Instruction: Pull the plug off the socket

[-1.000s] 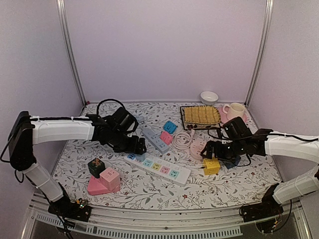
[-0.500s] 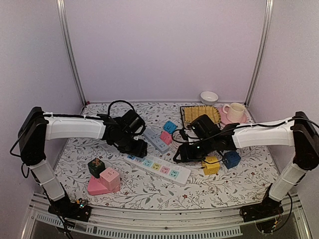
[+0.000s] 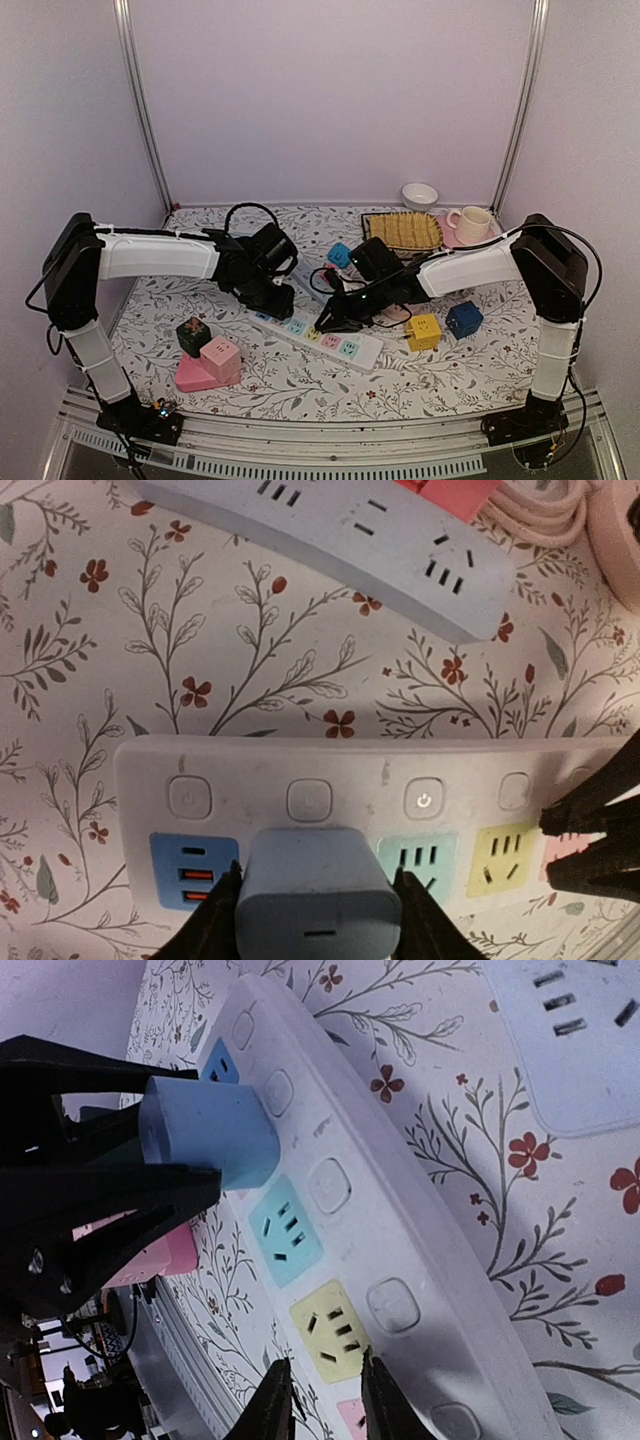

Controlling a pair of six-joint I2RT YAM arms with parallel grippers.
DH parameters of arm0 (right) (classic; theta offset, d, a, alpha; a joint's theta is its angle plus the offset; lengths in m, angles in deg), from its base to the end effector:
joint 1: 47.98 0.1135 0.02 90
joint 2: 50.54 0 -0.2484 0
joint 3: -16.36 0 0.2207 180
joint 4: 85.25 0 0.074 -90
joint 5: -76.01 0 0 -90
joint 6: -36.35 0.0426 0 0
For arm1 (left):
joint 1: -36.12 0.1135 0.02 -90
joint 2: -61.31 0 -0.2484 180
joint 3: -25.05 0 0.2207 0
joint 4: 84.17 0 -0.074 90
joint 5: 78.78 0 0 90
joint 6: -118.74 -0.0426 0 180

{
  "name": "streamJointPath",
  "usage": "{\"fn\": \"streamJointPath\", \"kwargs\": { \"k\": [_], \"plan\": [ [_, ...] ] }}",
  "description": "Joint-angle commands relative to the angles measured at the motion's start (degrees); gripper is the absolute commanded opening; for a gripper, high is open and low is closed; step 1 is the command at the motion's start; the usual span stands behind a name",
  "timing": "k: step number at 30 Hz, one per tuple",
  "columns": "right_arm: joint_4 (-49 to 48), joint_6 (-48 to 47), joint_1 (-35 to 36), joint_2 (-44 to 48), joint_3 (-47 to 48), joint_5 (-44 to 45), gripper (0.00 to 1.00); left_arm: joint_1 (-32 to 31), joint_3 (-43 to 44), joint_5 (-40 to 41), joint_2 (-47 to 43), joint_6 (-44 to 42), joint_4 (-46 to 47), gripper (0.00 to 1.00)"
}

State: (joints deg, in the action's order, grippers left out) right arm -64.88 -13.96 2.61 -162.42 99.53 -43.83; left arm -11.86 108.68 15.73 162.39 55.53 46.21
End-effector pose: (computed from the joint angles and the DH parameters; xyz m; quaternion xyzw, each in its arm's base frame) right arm 0.2241 0.3061 0.1541 -0.1756 0.8927 0.4096 0.0673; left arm 0.2191 -0.2382 0.1838 0.1724 0.9640 -0.0900 0.1812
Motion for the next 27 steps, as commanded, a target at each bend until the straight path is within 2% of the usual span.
{"fn": "streamJointPath", "kwargs": {
  "k": [1,6,13,18,21,24,27],
  "plan": [
    [-3.19,2.34,0.2,-3.4,4.64,-3.71,0.22,-0.63,2.18,0.84,0.54,-1.37,-1.13,0.38],
    [-2.91,4.7,0.31,-6.77,6.15,-4.48,0.14,-1.22,3.2,0.63,0.29,-1.7,-1.09,0.22],
    [2.75,6.7,0.47,-11.18,6.32,-1.07,0.04,-2.1,7.28,1.11,-1.66,-3.37,-0.48,0.07],
    [6.07,8.28,0.47,-12.88,5.08,2.89,0.04,-2.63,6.08,1.63,-4.86,-4.69,2.3,0.01],
    [6.73,9.15,0.42,-13.45,4.38,4.24,0.04,-2.9,4.0,3.96,-7.81,-4.7,4.57,0.02],
    [6.52,8.81,0.45,-11.94,3.89,5.8,0.03,-1.04,2.56,6.47,-8.93,-1.15,2.95,0.02],
    [6.16,7.66,0.43,-8.94,4.04,7.63,0.04,3.46,0.67,8.14,-9.32,3.94,0.33,0.02]
  ]
}}
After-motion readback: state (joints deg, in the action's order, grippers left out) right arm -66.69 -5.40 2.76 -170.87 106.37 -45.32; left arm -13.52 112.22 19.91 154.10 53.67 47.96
